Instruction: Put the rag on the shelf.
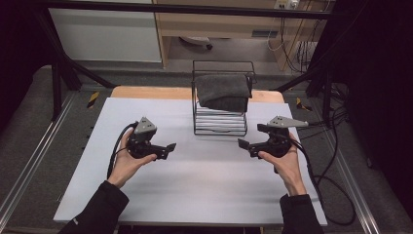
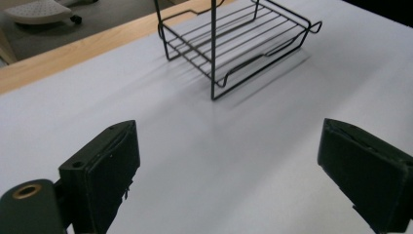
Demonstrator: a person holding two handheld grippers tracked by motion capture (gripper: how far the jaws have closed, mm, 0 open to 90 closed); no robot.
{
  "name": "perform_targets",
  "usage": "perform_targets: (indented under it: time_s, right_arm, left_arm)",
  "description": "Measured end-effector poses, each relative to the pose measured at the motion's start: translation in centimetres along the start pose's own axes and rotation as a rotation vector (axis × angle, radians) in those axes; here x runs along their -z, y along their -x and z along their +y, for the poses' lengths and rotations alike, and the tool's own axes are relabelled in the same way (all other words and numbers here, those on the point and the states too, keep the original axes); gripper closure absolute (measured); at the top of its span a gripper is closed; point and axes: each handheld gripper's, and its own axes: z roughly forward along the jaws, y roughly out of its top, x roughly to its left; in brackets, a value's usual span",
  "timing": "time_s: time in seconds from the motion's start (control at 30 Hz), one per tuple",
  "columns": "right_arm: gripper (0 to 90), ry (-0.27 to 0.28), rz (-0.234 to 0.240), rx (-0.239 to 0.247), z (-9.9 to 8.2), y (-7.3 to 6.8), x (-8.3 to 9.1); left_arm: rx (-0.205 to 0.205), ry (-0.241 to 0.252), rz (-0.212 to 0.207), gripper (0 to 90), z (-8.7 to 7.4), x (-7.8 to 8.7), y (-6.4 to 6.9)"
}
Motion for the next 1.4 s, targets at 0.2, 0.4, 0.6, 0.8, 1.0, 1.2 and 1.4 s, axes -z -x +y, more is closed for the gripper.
perform_targets:
  time_s: [0.2,0.4,0.6,0.8,1.0,1.2,1.4]
  right_arm:
    - [0.8,-0.045,0.029,-0.018,-3.0,-0.1,-1.2]
    - [0.9,-0.088,0.054,-0.037,-6.0,0.2,-2.0]
    - [0.9,-0.125,0.071,-0.053,-8.6,0.5,-1.8]
    - [0.8,-0.150,0.068,-0.059,-10.6,1.2,-0.9]
    - [0.9,-0.145,0.071,-0.065,-12.0,2.0,0.5]
    - [0.9,-0.155,0.073,-0.084,-13.2,2.5,1.2]
    - [0.9,-0.164,0.075,-0.078,-13.3,2.4,1.1]
  left_arm:
    - [0.014,-0.004,-0.005,8.7,-3.5,0.5,-0.2]
    - [0.013,-0.010,0.000,8.6,-6.1,0.9,-0.5]
    - [-0.004,-0.025,-0.010,8.4,-8.3,1.5,-1.0]
    - [-0.007,-0.043,-0.009,7.7,-10.2,2.1,-1.9]
    - [0.007,-0.046,-0.013,5.2,-11.4,2.8,-2.7]
    - [0.005,-0.059,-0.011,3.1,-12.4,3.3,-3.1]
    - [0.023,-0.060,-0.013,1.9,-13.0,3.7,-3.6]
